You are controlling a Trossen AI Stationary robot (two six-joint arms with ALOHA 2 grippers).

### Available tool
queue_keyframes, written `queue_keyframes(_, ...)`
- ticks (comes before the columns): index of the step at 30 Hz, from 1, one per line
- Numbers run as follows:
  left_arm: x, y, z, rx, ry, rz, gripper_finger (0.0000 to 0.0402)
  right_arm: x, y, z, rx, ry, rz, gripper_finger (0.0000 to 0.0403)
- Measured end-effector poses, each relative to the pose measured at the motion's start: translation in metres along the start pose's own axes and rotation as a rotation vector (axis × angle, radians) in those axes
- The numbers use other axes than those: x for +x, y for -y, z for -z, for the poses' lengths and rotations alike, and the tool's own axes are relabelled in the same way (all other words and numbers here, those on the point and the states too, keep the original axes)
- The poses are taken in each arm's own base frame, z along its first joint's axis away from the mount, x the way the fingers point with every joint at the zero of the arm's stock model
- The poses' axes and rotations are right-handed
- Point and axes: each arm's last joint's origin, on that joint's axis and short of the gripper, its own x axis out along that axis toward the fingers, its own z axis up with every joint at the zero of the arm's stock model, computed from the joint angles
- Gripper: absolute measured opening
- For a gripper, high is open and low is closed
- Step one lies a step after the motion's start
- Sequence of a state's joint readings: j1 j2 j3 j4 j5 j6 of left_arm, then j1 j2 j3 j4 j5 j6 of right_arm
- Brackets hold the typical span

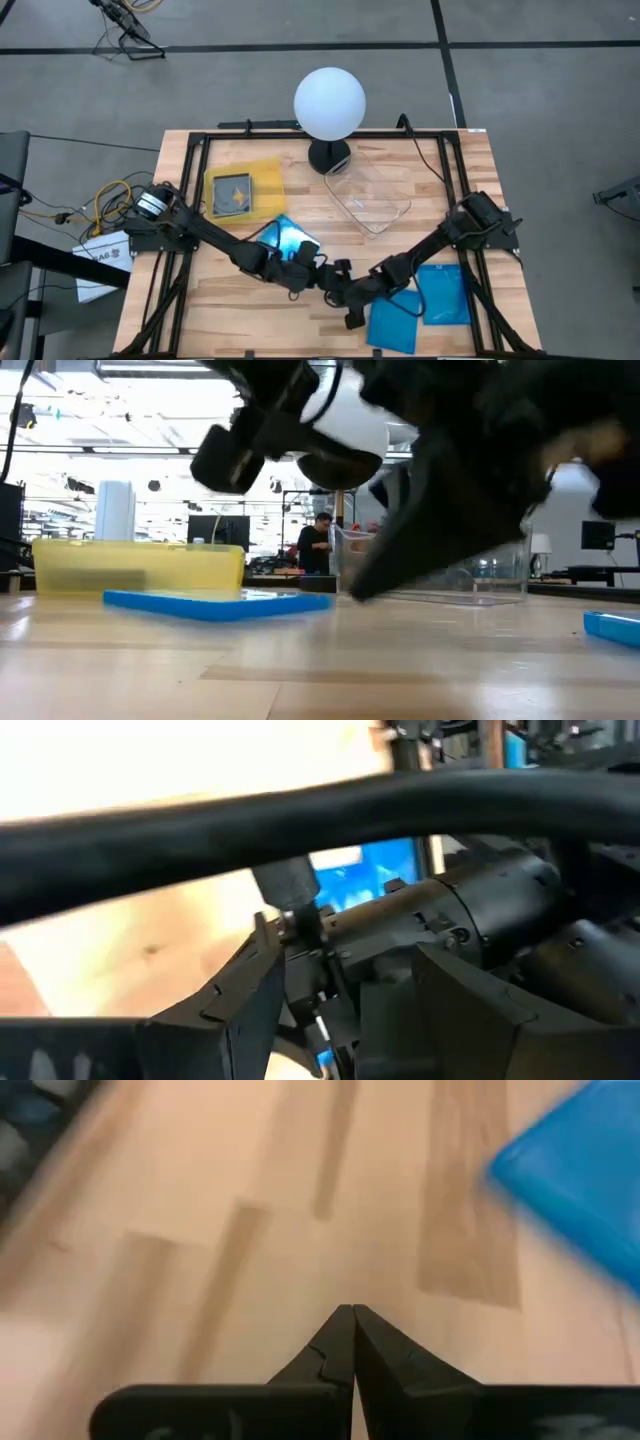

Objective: Pick & place jewel cases by type
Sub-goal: Put the left blue CD case into the transparent bin

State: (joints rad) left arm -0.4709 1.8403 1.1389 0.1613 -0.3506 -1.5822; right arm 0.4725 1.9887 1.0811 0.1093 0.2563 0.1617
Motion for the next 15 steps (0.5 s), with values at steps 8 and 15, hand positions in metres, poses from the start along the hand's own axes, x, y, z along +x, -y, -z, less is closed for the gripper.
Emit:
queue_keyframes(8,0.0,-0.004,-0.004,0.084,-0.016,-0.056,0.0215,0.0,0.0,0.004,0.007,-0.028,-0.008,0.0)
queue_keyframes(15,-0.013,-0.031,-0.001,0.15,-0.131,-0.353,0.0215,0.001,0.01,0.004,0.036,-0.052,0.043,0.0)
